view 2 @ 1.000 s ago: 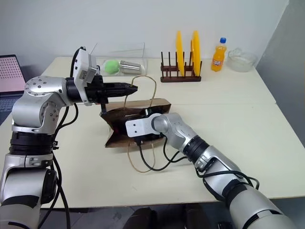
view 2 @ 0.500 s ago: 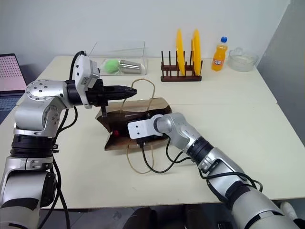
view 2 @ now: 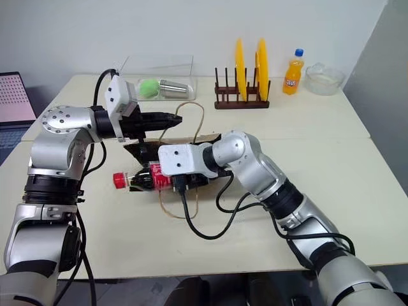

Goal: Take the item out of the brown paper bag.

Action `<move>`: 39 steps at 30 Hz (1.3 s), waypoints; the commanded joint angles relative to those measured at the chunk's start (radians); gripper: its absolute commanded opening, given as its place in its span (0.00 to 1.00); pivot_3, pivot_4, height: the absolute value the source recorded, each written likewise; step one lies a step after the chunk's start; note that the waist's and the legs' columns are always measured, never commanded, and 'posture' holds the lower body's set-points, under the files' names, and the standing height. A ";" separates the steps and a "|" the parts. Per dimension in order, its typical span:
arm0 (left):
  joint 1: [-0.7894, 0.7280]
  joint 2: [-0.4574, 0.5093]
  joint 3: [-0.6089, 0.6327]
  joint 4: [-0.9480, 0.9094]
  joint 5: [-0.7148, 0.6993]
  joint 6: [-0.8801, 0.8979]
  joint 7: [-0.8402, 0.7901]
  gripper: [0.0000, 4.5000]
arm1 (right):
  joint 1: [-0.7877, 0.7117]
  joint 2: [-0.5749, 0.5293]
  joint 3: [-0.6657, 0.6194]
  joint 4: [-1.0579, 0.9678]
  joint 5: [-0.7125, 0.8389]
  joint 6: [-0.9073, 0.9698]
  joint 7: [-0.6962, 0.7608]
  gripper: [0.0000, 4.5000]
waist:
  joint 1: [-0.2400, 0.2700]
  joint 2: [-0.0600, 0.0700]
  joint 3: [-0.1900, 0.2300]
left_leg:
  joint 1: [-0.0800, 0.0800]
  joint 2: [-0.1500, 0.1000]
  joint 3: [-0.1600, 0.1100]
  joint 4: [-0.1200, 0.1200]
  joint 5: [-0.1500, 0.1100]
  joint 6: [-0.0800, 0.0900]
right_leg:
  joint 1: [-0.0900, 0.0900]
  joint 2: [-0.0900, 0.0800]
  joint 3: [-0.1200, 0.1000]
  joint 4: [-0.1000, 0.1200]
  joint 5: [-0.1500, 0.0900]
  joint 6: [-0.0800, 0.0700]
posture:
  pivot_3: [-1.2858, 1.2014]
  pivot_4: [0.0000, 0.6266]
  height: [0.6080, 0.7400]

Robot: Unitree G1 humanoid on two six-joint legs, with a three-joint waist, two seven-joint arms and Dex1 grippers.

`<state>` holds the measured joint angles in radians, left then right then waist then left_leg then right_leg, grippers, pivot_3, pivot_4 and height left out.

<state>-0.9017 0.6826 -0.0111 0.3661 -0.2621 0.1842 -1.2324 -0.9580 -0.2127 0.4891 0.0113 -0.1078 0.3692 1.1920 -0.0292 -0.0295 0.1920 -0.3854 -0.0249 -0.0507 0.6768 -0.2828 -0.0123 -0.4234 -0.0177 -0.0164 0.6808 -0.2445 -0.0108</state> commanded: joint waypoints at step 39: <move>-0.019 -0.017 -0.006 0.024 0.025 -0.054 0.009 0.00 | 0.163 -0.623 -0.179 0.321 -0.051 -0.219 -0.225 0.68 | -0.006 0.002 0.001 | -0.001 0.002 0.008 0.000 0.000 0.001 | -0.002 0.000 0.004 0.000 -0.003 0.005 | 0.52 0.24 1.00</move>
<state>-0.9208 0.6595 -0.0332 0.4276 -0.2268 0.1318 -1.2308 -0.7392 -0.8407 0.3185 0.3082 -0.1299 0.2134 0.9809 -0.0348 -0.0278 0.1934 -0.3864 -0.0234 -0.0425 0.6764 -0.2830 -0.0111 -0.4255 -0.0175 -0.0125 0.6810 -0.2466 -0.0071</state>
